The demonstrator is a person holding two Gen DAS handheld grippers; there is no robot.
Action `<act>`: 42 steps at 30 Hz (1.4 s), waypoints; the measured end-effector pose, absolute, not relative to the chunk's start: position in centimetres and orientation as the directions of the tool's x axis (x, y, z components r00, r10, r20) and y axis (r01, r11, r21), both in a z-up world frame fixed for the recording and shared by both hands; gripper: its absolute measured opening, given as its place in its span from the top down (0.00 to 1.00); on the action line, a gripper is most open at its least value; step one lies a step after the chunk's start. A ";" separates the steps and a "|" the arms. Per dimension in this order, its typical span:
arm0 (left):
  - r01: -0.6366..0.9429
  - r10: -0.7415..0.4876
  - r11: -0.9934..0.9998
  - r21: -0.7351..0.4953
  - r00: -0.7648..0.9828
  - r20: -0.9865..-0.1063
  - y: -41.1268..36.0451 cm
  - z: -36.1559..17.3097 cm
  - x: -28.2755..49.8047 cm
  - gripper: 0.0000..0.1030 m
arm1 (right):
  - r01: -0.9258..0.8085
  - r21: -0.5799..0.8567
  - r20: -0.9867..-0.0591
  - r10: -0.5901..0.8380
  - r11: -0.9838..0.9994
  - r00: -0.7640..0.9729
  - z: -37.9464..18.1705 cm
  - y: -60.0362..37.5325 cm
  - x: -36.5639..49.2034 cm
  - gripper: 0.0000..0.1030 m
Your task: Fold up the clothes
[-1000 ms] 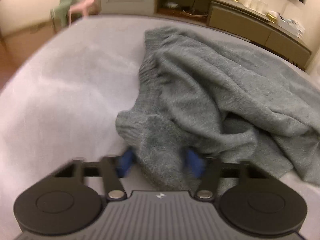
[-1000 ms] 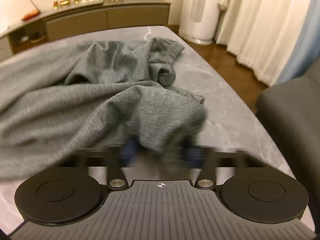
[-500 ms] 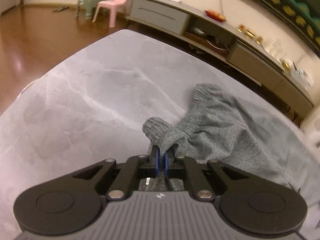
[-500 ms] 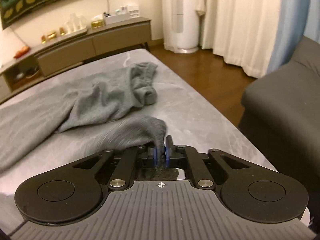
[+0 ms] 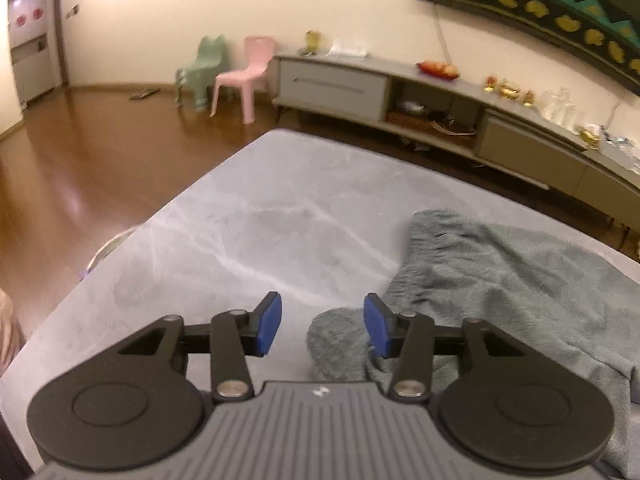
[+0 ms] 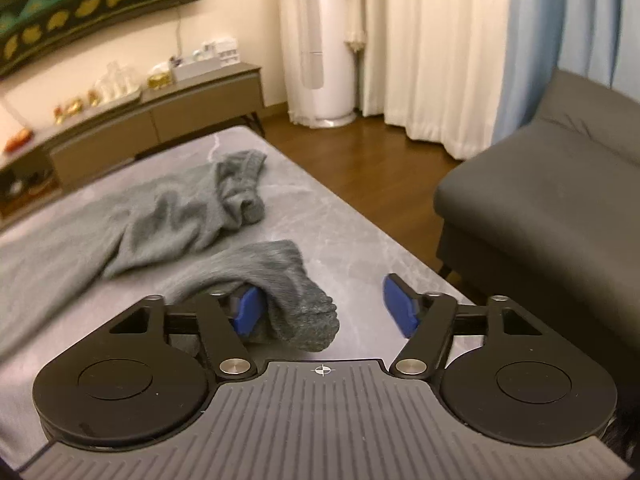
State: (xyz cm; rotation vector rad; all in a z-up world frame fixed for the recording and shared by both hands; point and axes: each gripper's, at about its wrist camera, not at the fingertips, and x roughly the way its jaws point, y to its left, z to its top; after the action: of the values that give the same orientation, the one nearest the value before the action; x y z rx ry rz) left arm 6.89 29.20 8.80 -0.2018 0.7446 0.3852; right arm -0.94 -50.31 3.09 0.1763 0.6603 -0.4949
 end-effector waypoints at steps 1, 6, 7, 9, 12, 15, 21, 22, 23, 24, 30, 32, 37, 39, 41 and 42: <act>-0.390 0.246 0.919 -0.052 0.673 -0.698 28.9 8.5 7.2 0.49 | 0.483 -0.047 -0.629 -0.401 0.875 0.666 2.9 -50.0 -1.1 0.25; -0.274 0.068 0.950 -0.149 0.648 -0.758 27.2 5.9 10.0 0.49 | 0.490 -0.293 -0.517 -0.567 0.821 0.641 2.9 -49.4 -2.3 0.26; -0.255 0.045 0.953 -0.160 0.648 -0.761 26.8 5.6 10.5 0.49 | 0.469 -0.318 -0.474 -0.567 0.824 0.674 3.4 -48.8 -3.0 0.26; -0.232 0.029 0.960 -0.157 0.641 -0.767 25.8 4.9 11.4 0.49 | 0.369 -0.336 -0.424 -0.489 0.867 0.762 3.9 -46.7 -4.1 0.24; -0.206 0.037 0.971 -0.118 0.625 -0.780 24.4 3.9 12.3 0.49 | 0.160 -0.323 -0.420 -0.293 0.933 0.859 4.1 -43.7 -5.3 0.20; -0.172 0.053 0.983 -0.069 0.616 -0.786 23.3 3.0 12.7 0.49 | 0.031 -0.231 -0.478 -0.141 0.972 0.867 3.9 -42.0 -4.9 0.18; -0.205 0.108 0.979 -0.019 0.587 -0.803 24.3 1.8 12.8 0.49 | 0.035 -0.295 -0.604 -0.215 0.955 0.767 1.4 -40.2 -1.6 0.17; -0.209 0.110 0.978 -0.018 0.585 -0.803 24.6 1.8 12.9 0.49 | 0.038 -0.289 -0.627 -0.219 0.956 0.748 0.9 -40.2 -1.1 0.21; -0.210 0.112 0.978 -0.017 0.585 -0.803 24.8 1.8 12.9 0.49 | 0.037 -0.259 -0.659 -0.205 0.965 0.724 0.4 -40.7 -0.7 0.28; -0.210 0.115 0.978 -0.012 0.584 -0.803 24.9 1.7 13.0 0.49 | 0.037 -0.229 -0.690 -0.189 0.973 0.699 0.0 -41.1 -0.3 0.61; -0.219 0.153 0.975 0.029 0.573 -0.805 25.1 1.2 13.1 0.51 | 0.126 -0.041 -0.670 -0.121 0.991 0.732 1.5 -43.3 -0.5 1.00; -0.226 0.161 0.973 0.035 0.569 -0.806 25.4 1.0 13.2 0.51 | 0.175 0.021 -0.626 -0.123 0.984 0.770 2.8 -44.3 -0.7 1.00; -0.229 0.163 0.973 0.036 0.567 -0.807 25.7 0.9 13.2 0.51 | 0.289 0.239 -0.646 -0.071 0.927 0.760 2.5 -47.4 -1.9 0.66; -0.226 0.162 0.973 0.034 0.576 -0.801 25.6 1.2 13.1 0.52 | 0.314 0.283 -0.653 -0.058 0.906 0.755 2.1 -47.7 -3.3 0.47; -0.218 0.164 0.975 0.041 0.584 -0.795 25.2 1.4 13.1 0.52 | 0.344 0.333 -0.653 -0.048 0.878 0.755 1.4 -48.3 -3.8 0.38; -0.213 0.166 0.976 0.047 0.584 -0.795 25.1 1.3 13.1 0.52 | 0.350 0.349 -0.665 -0.034 0.870 0.746 1.0 -48.4 -3.7 0.35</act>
State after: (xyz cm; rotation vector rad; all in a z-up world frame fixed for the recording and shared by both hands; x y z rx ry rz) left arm 13.09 25.08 1.29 -0.0557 0.9210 0.2211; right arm -3.67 -48.37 0.97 0.4799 0.7023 -0.2188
